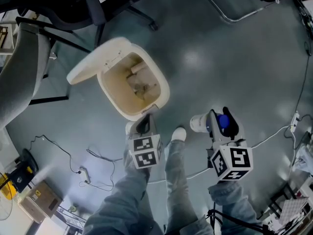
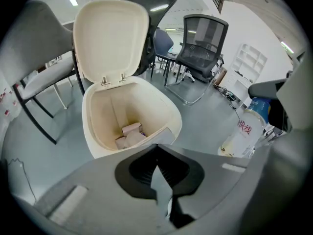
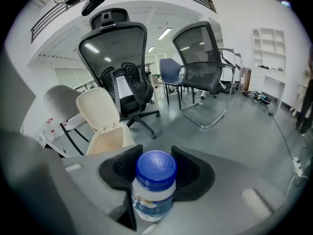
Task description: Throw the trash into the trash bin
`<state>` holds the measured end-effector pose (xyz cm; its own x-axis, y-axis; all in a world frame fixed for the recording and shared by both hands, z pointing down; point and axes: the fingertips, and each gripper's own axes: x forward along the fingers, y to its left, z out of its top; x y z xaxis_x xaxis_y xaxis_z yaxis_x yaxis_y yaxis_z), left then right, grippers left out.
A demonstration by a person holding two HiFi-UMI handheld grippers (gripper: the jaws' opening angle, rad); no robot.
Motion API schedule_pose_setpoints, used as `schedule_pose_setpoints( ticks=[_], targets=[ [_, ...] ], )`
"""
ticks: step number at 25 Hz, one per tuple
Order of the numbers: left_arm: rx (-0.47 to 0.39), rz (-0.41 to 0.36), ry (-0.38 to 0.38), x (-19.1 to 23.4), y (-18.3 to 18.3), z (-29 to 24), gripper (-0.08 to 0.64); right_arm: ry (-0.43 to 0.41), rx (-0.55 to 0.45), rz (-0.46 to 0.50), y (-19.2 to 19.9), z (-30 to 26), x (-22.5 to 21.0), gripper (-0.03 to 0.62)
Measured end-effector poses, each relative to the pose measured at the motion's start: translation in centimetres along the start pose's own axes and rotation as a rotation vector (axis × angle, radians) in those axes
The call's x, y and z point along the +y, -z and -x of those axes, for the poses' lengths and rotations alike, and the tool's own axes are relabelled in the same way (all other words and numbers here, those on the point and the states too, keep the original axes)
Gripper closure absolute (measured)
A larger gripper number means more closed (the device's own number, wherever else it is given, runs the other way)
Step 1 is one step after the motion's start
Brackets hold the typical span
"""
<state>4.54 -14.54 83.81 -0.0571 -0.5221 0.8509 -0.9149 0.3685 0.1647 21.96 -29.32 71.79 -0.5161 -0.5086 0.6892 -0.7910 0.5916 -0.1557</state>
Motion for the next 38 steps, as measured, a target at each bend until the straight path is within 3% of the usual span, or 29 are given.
schedule_pose_setpoints(
  ticks=[15, 23, 28, 38],
  targets=[
    [-0.079, 0.045, 0.051, 1.6, -4.1, 3.3, 0.551, 0.027, -0.032, 0.012, -2.5, 0.9, 1.7, 0.407],
    [-0.150, 0.060, 0.015, 7.3, -7.6, 8.4, 0.550, 0.034, -0.077, 0.011, -6.0, 2.4, 5.8, 0.407],
    [-0.193, 0.113, -0.039, 12.7, -9.5, 11.5, 0.550, -0.003, -0.095, 0.033, -8.5, 2.2, 10.8, 0.407],
    [-0.238, 0.175, -0.084, 18.6, -9.8, 15.0, 0.551, -0.068, -0.106, 0.099, -10.8, 0.4, 17.7, 0.407]
  ],
)
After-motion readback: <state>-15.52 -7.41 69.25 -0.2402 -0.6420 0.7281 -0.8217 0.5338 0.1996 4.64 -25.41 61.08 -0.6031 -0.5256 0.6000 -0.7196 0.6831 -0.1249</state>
